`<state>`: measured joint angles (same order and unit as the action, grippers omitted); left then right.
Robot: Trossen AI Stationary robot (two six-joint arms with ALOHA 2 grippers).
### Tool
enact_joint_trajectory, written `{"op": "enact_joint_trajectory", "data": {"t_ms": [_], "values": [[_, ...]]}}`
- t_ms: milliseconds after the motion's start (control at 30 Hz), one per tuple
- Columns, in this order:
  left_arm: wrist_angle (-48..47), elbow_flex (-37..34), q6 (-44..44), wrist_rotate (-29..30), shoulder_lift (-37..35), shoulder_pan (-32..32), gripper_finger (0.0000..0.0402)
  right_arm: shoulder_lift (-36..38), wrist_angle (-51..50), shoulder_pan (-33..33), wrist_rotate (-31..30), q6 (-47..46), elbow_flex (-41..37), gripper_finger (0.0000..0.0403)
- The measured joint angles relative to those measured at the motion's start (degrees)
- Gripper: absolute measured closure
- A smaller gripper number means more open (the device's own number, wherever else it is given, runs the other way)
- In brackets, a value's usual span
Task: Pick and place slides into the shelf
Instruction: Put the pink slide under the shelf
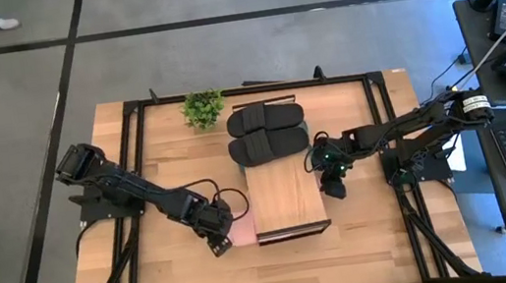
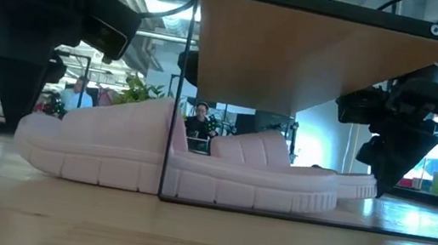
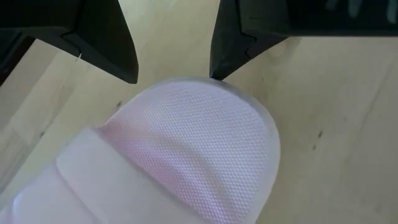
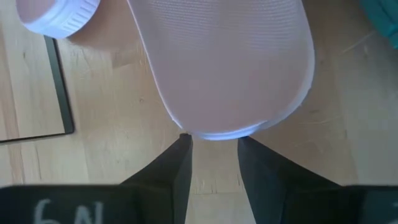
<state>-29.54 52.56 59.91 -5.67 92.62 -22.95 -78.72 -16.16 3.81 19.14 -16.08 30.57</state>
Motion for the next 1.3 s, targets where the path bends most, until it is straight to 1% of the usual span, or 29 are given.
{"op": "enact_joint_trajectory", "data": {"t_ms": [100,233,367,433,500,567,633,800,867,933,1000,1100,1300], "values": [[-0.3,0.0,0.0,0.0,0.0,0.2,0.0212,0.0,-0.3,0.0,0.6,-0.3,0.0,0.0273],[-0.4,0.0,-0.1,0.2,0.0,0.2,0.0212,0.0,-2.9,-0.2,5.2,-0.2,0.0,0.0273],[-0.7,0.0,-0.1,0.2,0.0,0.2,0.0212,0.0,-5.1,-1.6,7.6,-0.4,0.0,0.0273],[-0.8,0.0,-0.1,0.2,0.0,0.2,0.0212,0.0,-5.1,-2.7,9.0,-1.2,0.0,0.0273],[-0.9,0.0,-0.1,0.2,0.0,0.2,0.0212,0.0,-4.9,-4.1,11.9,-2.4,0.0,0.0273],[-1.0,0.0,-0.1,0.2,0.0,0.1,0.0212,0.0,-4.3,-6.4,14.4,-5.1,0.0,0.0273],[-1.1,0.0,-0.1,-0.3,0.0,0.1,0.0212,0.2,-2.8,-9.3,15.2,-8.5,0.0,0.0273],[-1.3,0.0,-0.3,-1.4,0.0,0.0,0.0212,0.6,9.0,-16.4,15.1,-16.1,0.0,0.0273],[-1.3,0.0,-0.5,-1.4,0.0,0.0,0.0212,0.7,14.9,-18.6,13.5,-18.3,0.1,0.0273],[-1.3,0.0,-0.5,-1.4,0.0,0.0,0.0212,0.7,18.3,-20.2,10.6,-18.8,0.1,0.0273],[-1.3,0.0,-0.5,-1.4,0.0,0.0,0.0212,0.7,18.8,-21.3,7.7,-19.6,0.1,0.0273],[-1.4,0.0,-0.5,-1.4,0.0,0.0,0.0212,0.6,18.0,-22.4,5.5,-19.8,0.1,0.0273],[-1.6,0.0,-0.5,-1.4,0.0,-0.1,0.0212,0.8,17.8,-22.9,5.3,-21.7,0.1,0.0273]]}}
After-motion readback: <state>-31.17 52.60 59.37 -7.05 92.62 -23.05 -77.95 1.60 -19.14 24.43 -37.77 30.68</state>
